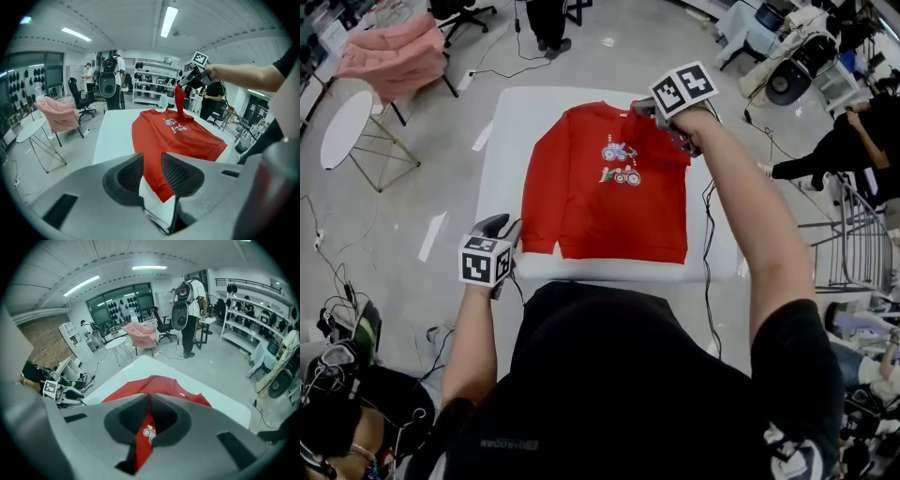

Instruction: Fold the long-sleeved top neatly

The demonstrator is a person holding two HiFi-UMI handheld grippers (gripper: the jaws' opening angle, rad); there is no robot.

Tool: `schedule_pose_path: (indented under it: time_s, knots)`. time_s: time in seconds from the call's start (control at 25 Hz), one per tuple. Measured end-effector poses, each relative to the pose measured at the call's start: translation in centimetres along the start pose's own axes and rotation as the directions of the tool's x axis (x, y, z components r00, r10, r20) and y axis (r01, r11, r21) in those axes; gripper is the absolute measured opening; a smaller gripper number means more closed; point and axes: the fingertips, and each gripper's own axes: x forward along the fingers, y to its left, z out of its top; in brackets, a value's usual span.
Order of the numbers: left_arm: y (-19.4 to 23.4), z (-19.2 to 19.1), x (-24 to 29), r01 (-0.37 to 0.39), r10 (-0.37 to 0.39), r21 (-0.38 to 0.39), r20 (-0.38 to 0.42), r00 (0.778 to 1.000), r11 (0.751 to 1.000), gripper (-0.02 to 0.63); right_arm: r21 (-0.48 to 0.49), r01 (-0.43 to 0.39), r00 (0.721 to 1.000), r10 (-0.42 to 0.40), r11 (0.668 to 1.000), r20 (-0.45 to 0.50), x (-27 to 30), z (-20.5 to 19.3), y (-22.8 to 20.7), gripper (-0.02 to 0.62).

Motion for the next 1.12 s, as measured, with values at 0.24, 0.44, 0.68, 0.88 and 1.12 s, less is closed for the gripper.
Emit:
schedule_pose_path:
  time_s: [0.24, 0.44, 0.68, 0.88, 1.12]
  knots:
    - [1.7, -0.5, -0.8, -0.008, 0.008, -0.020, -0.010, 1.000, 1.000, 0.120, -0.033, -0.009, 0.995, 0.005, 0.999, -0.099, 7.8, -0.1, 2.6, 0.018]
    - [2.3, -1.6, -1.0, -0.030, 0.029, -0.034, -0.030, 0.999, 0.999, 0.120, -0.047, -0.001, 0.989, -0.006, 0.999, -0.145, 13.0, -0.7, 3.1, 0.020]
    - [3.3, -2.9, -1.4, -0.026, 0.026, -0.009, -0.070, 0.997, 1.000, 0.120, 0.119, -0.008, 0.996, 0.018, 0.993, -0.083, 17.6, 0.8, 3.1, 0.030]
    - [3.5, -3.3, -1.0, -0.011, 0.012, 0.010, -0.081, 0.997, 1.000, 0.120, 0.173, -0.040, 0.999, 0.044, 0.984, -0.022, 18.2, 2.2, 3.3, 0.064]
    - [2.4, -2.4, -0.5, 0.003, -0.001, 0.034, -0.063, 0.998, 0.999, 0.120, 0.163, -0.055, 0.997, 0.045, 0.985, 0.066, 15.2, 2.6, 3.4, 0.022]
